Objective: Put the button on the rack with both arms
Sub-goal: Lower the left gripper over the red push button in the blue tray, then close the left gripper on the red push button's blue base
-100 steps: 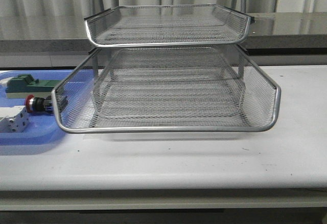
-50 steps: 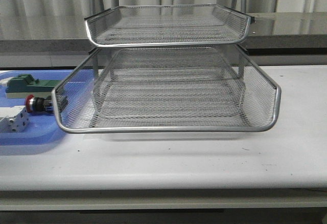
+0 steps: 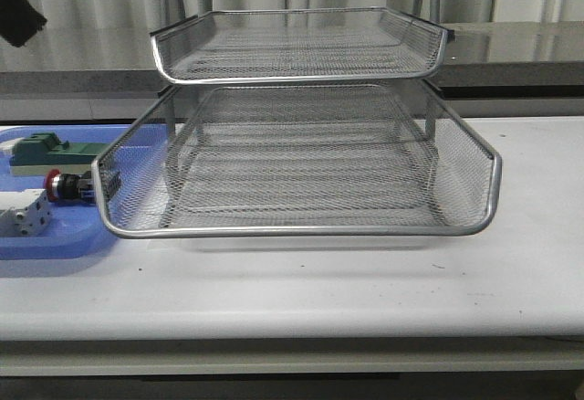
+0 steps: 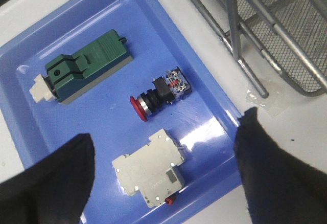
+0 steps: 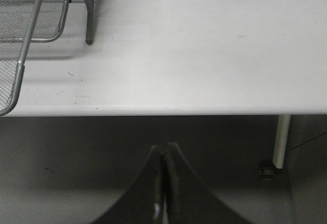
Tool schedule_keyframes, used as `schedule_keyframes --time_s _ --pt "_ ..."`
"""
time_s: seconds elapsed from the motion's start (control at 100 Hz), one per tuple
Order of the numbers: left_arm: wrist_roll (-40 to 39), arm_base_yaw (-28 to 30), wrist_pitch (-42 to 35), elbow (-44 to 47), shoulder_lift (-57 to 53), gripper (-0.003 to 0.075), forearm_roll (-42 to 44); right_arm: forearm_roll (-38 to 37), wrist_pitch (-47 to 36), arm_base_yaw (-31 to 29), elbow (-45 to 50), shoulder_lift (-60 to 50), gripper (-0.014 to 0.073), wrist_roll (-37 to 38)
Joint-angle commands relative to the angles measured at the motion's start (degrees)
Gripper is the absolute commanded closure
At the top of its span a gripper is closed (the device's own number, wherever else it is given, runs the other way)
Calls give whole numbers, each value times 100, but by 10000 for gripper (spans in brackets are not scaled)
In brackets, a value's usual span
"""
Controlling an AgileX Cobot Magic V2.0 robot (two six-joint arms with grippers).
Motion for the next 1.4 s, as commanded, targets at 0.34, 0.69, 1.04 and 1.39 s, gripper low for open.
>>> schedule_keyframes --time_s 0.34,0.69,1.04,1.39 --pt "1295 -31 1231 -2261 1865 176 -120 -97 -294 -11 -200 17 662 -12" --pt "2009 -31 1666 -2985 2775 176 -73 -97 -294 -11 -200 17 662 -12" --pt "2494 -31 1622 -2993 3223 175 162 -97 -294 -11 -200 17 662 -12" --pt "2960 -31 1485 -2993 3536 175 174 -97 -294 -11 -200 17 662 -12"
